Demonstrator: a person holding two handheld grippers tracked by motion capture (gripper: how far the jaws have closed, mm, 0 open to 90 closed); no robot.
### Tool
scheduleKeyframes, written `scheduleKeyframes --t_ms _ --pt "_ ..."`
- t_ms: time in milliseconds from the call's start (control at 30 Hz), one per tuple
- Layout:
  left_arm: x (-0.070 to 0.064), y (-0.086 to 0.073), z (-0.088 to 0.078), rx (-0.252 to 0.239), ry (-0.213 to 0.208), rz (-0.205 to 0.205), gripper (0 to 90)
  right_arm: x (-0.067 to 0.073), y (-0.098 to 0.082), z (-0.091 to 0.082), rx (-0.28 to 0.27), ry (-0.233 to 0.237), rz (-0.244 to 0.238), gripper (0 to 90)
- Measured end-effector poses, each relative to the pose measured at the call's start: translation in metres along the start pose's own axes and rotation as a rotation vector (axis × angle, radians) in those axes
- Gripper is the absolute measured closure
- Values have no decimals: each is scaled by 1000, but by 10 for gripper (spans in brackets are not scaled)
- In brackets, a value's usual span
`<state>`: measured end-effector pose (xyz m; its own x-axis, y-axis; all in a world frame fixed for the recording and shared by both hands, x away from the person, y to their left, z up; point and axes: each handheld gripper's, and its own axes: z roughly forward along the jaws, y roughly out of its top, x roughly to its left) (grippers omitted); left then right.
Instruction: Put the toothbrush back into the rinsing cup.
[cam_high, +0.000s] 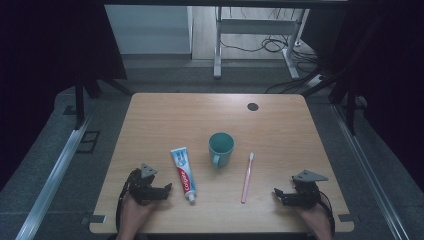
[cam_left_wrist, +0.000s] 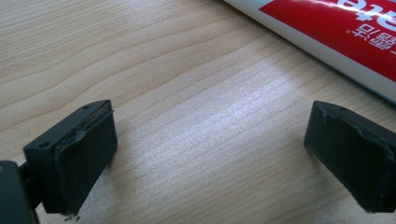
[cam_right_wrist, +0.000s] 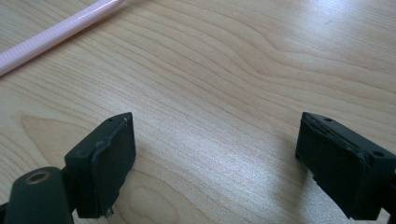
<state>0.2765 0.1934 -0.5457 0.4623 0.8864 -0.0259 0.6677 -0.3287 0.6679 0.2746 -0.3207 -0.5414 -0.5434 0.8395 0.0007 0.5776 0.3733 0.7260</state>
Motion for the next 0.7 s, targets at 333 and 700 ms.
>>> scheduleKeyframes --t_ms 333,700 --pt "0 0 0 1 0 1 22 -2 1 -2 8 7 5 158" --pt "0 0 0 1 0 2 21 -2 6 -9 2 7 17 212"
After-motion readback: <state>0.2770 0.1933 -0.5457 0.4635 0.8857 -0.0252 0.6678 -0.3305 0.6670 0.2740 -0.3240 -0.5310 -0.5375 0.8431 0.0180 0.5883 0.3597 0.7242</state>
